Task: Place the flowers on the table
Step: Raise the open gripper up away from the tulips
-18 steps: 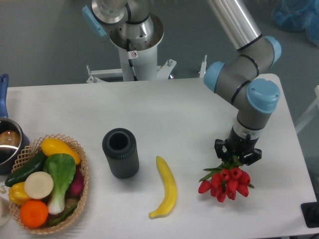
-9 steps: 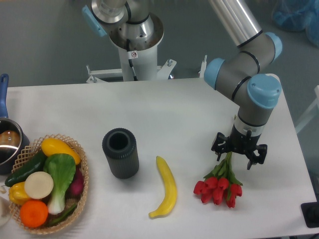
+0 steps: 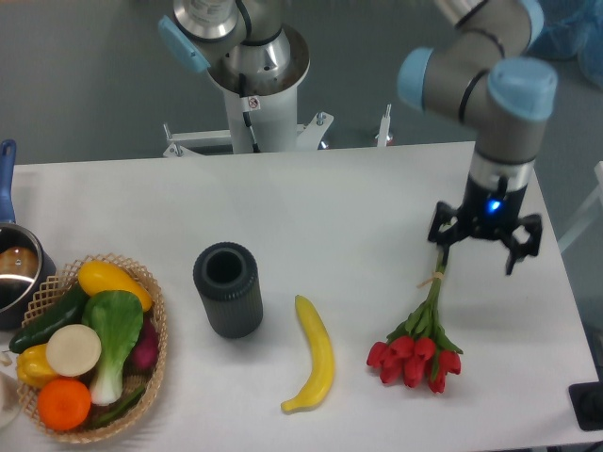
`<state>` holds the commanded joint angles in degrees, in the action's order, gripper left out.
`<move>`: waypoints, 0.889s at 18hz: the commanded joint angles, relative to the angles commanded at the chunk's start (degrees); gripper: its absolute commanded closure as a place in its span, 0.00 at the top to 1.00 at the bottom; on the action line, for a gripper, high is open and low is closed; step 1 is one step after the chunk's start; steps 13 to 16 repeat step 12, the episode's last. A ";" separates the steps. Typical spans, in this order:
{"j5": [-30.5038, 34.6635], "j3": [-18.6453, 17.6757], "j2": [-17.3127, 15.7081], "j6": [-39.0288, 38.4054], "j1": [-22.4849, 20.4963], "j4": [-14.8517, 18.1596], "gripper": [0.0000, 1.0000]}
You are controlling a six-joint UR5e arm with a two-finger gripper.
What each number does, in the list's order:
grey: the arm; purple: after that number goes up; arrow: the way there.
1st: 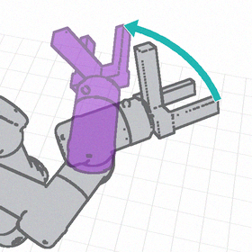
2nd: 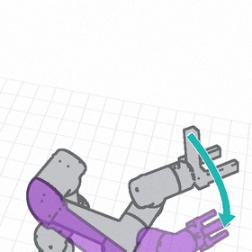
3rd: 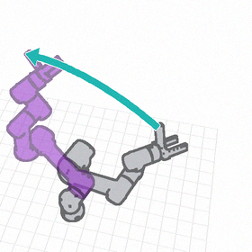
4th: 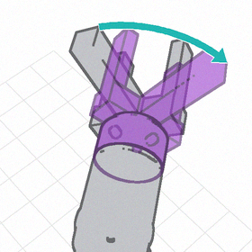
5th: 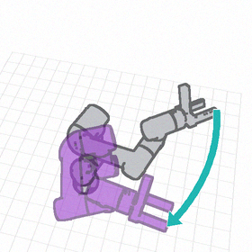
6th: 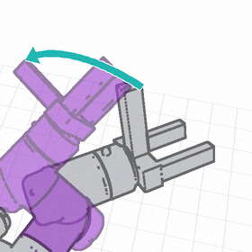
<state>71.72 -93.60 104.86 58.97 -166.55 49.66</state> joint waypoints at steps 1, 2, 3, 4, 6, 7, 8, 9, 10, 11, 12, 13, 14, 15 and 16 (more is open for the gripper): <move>-0.09 -0.61 -1.31 0.78 -1.14 0.17 1.00; 0.00 -1.23 -2.46 2.79 -2.19 0.26 1.00; 0.09 -1.76 -3.51 5.68 -3.07 0.44 1.00; 0.44 -2.20 -4.31 8.67 -3.78 0.70 1.00; 0.44 -3.34 -5.98 14.04 -5.71 1.84 1.00; 0.44 -3.78 -6.68 16.15 -6.42 2.37 1.00; 0.44 -4.31 -7.30 18.09 -7.03 2.46 1.00; 0.44 -4.75 -7.83 20.02 -7.73 2.46 1.00; 0.44 -4.75 -8.09 20.56 -7.92 2.46 1.00; 0.35 -4.75 -8.27 20.57 -8.09 2.46 1.00; 0.44 -4.92 -8.36 20.57 -8.18 2.46 1.00; 0.44 -4.92 -8.36 20.57 -8.18 2.46 1.00; 0.44 -4.92 -8.36 20.57 -8.18 2.46 1.00; 0.44 -4.92 -8.36 20.57 -8.18 2.46 1.00; 0.44 -4.92 -8.36 20.57 -8.18 2.46 1.00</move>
